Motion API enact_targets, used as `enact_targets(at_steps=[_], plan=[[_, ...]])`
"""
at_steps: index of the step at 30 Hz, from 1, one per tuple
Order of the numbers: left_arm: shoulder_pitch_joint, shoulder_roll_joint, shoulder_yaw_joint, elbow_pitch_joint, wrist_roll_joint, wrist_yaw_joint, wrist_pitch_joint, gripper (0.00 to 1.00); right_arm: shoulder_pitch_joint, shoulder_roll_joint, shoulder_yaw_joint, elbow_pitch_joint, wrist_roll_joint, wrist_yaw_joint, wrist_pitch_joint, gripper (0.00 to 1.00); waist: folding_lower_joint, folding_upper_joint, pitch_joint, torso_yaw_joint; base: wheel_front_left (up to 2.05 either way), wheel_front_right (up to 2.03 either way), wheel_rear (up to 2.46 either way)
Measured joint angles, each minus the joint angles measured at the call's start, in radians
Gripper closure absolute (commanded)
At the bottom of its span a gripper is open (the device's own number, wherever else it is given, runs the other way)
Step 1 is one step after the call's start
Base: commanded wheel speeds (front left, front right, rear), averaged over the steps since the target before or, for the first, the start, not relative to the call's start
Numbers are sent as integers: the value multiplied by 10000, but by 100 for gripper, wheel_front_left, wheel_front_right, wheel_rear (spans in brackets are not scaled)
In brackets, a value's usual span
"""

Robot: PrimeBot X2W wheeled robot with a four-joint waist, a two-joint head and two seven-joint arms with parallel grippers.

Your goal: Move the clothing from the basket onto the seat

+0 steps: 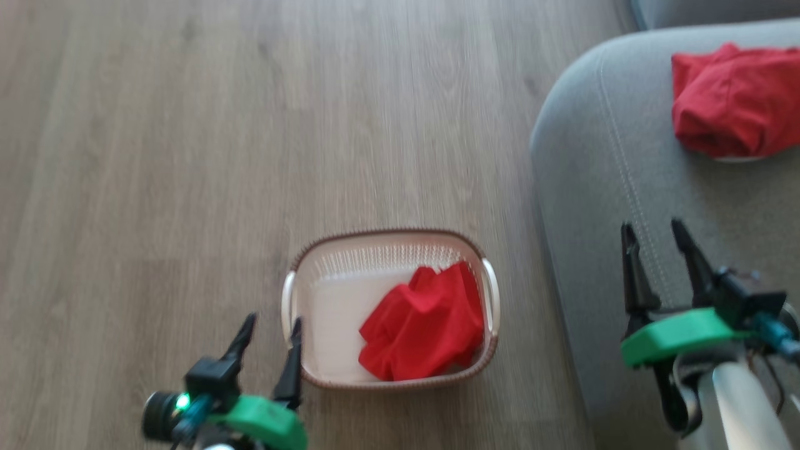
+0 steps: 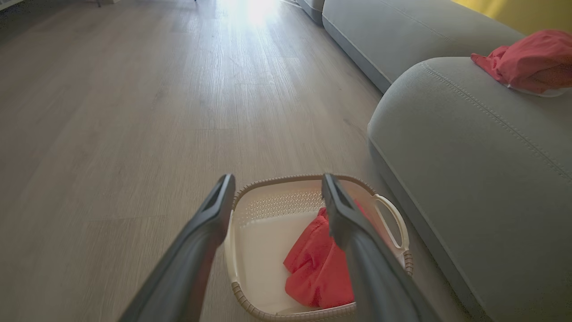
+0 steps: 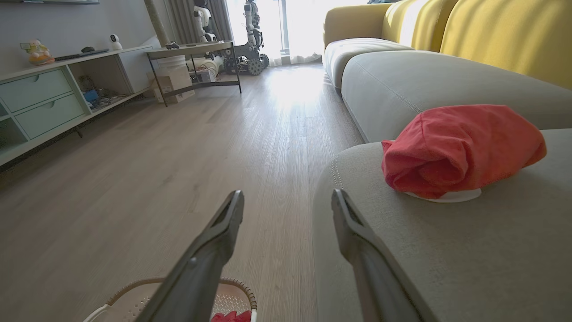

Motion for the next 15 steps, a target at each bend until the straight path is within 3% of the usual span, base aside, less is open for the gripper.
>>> enact_targets(at_steps=[15], plan=[[-4045,-1473,-1799,4428,953,-1603,451,0,-2145,0,174,-1206,-236,0,-104,0,0,0,2854,-940,0,0,0]])
